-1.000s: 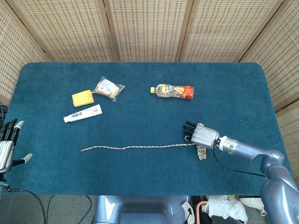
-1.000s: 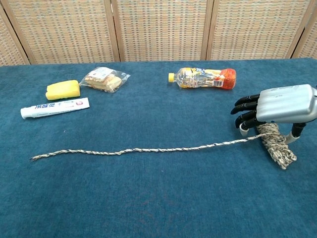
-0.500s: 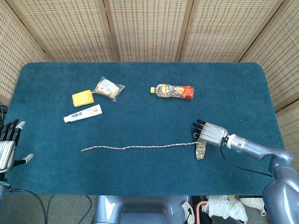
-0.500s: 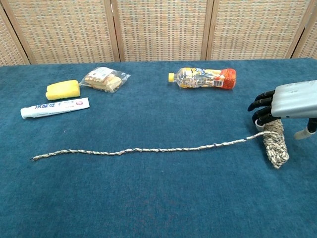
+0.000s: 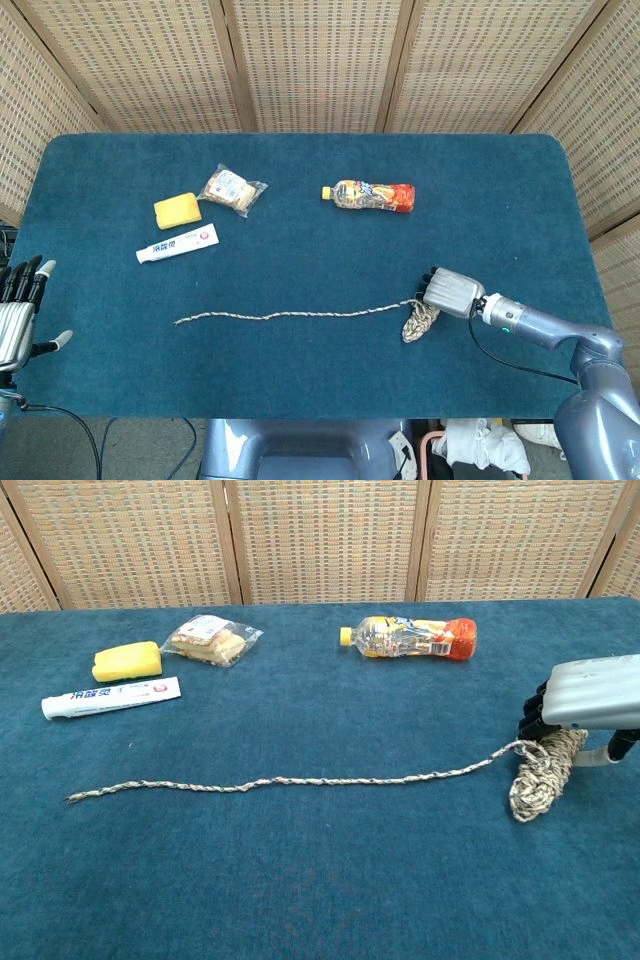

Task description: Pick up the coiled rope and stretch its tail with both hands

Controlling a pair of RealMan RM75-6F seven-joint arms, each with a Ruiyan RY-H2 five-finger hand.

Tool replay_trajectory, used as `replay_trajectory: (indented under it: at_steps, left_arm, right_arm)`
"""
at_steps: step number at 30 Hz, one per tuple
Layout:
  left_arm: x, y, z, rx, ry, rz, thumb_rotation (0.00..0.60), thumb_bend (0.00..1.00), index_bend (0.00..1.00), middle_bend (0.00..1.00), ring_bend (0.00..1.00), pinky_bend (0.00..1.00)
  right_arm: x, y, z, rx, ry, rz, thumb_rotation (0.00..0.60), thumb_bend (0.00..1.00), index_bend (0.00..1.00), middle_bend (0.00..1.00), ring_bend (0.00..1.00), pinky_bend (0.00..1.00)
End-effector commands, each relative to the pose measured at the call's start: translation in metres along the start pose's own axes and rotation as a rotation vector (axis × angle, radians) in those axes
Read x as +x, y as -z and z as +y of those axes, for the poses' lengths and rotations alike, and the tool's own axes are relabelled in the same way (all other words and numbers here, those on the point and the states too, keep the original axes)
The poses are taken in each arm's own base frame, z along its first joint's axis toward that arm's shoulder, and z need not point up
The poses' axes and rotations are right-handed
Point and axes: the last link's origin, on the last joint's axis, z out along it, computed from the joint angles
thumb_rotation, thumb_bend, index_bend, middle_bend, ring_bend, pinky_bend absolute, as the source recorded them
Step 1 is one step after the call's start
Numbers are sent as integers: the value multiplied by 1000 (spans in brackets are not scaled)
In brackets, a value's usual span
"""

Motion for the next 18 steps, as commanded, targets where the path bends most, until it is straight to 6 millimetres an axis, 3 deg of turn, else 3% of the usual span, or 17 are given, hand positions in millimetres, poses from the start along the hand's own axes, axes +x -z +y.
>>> replay_trajectory:
  at_steps: [1,10,13,18]
  left_arm:
    - [-1,-1,0,2,0,-5,600,0,0,0,0,0]
    - [-1,-16,15,-56,-16,-9,600,0,8,0,0,0]
    - [-8,-28,29,-108,-45,-51,600,9,117,0,0,0]
    - [-30,-58,66,-218,-29,-153,600,142,375,0,0,0]
  right_arm:
    - [1,1,1,-30,-33,32,600,681,599,618,451,552]
    - [29,0,10,-87,-195,209,600,710,626,649,481,577]
    - [41,-5,10,-70,-171,253,600,713,627,649,481,577]
    - [55,-10,3,-27,-116,287,600,716,627,648,481,577]
